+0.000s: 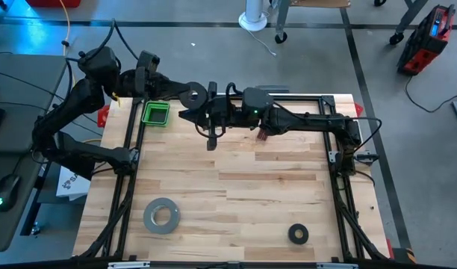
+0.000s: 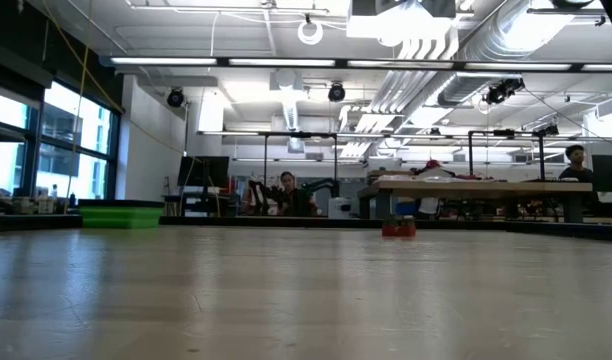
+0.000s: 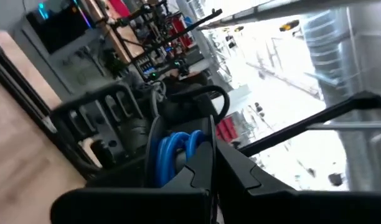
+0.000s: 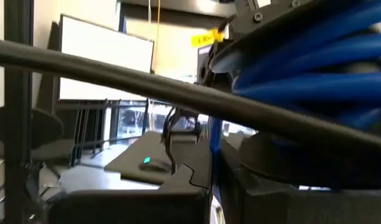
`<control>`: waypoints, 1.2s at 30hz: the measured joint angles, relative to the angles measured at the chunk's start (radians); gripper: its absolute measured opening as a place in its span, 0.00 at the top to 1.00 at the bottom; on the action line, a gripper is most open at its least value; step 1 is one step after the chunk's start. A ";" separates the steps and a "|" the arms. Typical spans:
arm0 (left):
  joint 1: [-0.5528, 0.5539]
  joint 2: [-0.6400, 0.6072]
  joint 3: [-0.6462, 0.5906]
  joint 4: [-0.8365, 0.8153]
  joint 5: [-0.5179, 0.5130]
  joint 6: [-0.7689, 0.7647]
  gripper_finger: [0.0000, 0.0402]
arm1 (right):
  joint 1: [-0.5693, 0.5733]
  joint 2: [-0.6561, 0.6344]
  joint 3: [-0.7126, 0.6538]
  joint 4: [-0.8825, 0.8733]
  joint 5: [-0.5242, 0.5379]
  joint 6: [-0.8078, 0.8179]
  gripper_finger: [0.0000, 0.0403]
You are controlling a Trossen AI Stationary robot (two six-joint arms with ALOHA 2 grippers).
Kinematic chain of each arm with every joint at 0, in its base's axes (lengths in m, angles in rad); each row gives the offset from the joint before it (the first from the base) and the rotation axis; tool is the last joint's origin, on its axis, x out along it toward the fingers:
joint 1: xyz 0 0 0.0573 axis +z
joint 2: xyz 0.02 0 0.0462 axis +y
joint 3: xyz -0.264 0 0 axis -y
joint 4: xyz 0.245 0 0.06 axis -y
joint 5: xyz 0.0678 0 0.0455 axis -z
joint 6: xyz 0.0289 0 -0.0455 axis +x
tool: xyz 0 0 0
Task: Coil cords
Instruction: Coil the blue wire onto the spool
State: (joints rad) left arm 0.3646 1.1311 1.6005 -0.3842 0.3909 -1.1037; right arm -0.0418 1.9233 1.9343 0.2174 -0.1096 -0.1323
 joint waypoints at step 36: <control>-0.045 0.015 -0.001 -0.077 0.247 -0.276 1.00 | -0.002 0.019 0.000 0.072 -0.002 -0.151 0.99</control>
State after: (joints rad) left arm 0.3193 1.1459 1.5997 -0.4608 0.6378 -1.3800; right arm -0.0437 1.9419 1.9343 0.2897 -0.1118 -0.2837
